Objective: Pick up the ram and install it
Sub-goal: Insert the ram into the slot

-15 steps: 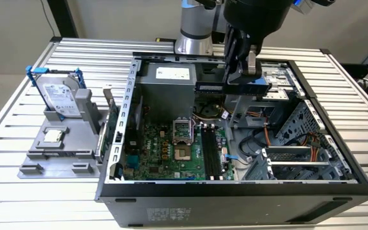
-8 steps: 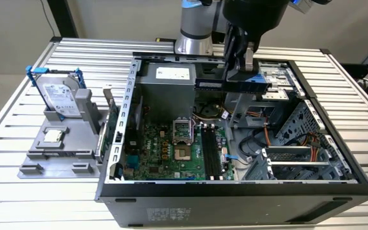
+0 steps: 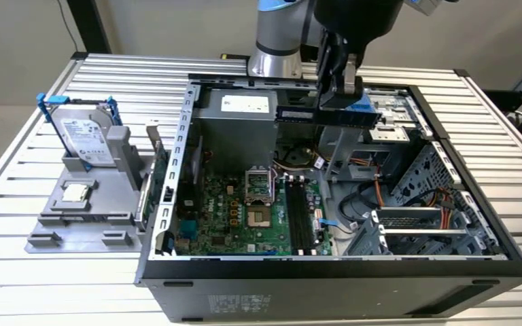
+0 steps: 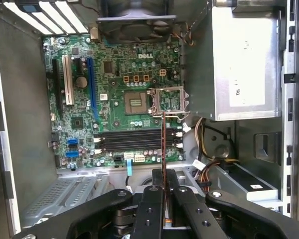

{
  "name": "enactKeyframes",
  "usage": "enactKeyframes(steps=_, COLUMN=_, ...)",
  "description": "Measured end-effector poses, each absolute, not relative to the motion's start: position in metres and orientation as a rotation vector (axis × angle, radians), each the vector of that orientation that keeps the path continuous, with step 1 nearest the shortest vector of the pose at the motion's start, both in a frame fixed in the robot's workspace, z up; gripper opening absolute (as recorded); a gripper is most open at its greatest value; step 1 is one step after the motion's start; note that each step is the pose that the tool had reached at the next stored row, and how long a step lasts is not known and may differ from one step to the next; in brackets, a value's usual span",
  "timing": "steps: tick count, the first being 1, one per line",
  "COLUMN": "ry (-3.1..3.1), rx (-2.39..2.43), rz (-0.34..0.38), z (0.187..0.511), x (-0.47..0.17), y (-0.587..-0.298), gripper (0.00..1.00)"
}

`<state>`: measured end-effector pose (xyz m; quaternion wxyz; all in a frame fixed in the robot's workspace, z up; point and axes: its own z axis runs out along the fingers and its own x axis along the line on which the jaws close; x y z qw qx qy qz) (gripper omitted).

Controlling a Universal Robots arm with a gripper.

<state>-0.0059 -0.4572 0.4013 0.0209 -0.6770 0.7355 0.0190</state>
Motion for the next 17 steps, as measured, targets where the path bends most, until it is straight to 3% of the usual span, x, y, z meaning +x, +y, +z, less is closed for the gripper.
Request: enactKeyframes(steps=17, ry=2.281, rx=-2.099, rz=0.059, z=0.401, x=-0.006, y=-0.444, gripper=0.00)
